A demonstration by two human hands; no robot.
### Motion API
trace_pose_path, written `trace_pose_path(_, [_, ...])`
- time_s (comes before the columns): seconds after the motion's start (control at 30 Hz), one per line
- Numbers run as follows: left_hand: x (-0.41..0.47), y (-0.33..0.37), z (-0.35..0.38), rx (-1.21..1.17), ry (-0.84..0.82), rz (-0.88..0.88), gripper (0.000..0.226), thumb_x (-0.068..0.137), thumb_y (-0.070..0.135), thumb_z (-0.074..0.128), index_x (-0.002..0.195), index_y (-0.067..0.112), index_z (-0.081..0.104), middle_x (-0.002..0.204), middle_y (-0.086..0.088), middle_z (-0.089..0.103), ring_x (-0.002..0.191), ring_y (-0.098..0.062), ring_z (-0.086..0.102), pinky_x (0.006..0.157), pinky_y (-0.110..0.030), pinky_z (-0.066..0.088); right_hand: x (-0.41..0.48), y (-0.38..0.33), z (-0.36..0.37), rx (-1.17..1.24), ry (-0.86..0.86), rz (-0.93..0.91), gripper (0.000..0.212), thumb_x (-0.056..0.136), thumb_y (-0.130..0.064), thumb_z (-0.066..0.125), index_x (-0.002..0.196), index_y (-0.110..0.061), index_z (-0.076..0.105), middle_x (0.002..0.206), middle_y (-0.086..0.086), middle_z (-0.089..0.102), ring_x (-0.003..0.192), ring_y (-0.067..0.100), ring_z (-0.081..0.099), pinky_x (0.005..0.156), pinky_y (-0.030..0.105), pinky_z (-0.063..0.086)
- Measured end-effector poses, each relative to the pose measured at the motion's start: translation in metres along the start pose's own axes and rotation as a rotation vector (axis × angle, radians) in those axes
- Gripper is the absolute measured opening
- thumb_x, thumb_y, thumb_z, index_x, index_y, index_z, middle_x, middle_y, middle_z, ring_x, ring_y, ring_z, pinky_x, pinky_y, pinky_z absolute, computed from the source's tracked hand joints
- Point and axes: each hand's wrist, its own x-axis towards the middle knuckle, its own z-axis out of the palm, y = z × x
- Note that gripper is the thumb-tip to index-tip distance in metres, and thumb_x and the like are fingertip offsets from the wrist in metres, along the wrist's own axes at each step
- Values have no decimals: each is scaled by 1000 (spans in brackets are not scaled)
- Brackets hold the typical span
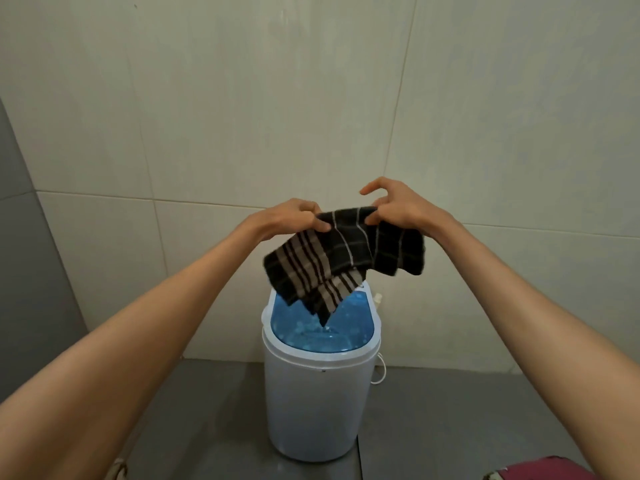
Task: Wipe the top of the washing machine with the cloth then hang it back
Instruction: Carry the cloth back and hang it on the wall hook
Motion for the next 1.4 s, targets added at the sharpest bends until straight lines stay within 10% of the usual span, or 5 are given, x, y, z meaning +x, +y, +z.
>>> trace_pose_path(0.3, [27,-23,-7,532,441,377,21,94,31,55,108,16,57,92,-7,68,84,-30,61,76,-42,50,29,36,43,-302,262,-230,19,91,-11,62,110,-15,63,103,8,71,87,20,61,77,30,45])
trace_pose_path(0.8, [137,-124,-33,531,434,402,21,97,34,53,107,16,55,83,-8,68,75,-32,62,63,-40,49,166,68,81,-537,143,-355,20,91,-38,54,101,-21,55,87,1,62,76,23,59,61,29,33])
trace_pose_path(0.9, [137,-96,-77,554,406,395,21,97,34,51,106,16,55,83,-5,67,74,-30,62,62,-40,49,187,25,46,-513,107,-358,40,93,-58,48,89,-21,62,74,-3,65,68,17,58,55,22,33])
trace_pose_path(1.4, [115,128,-502,740,701,175,15,94,23,44,100,9,45,72,-5,60,61,-34,55,55,-35,37,334,-406,-175,-357,195,-716,20,96,-31,52,113,-20,51,87,-2,61,73,19,59,60,29,43])
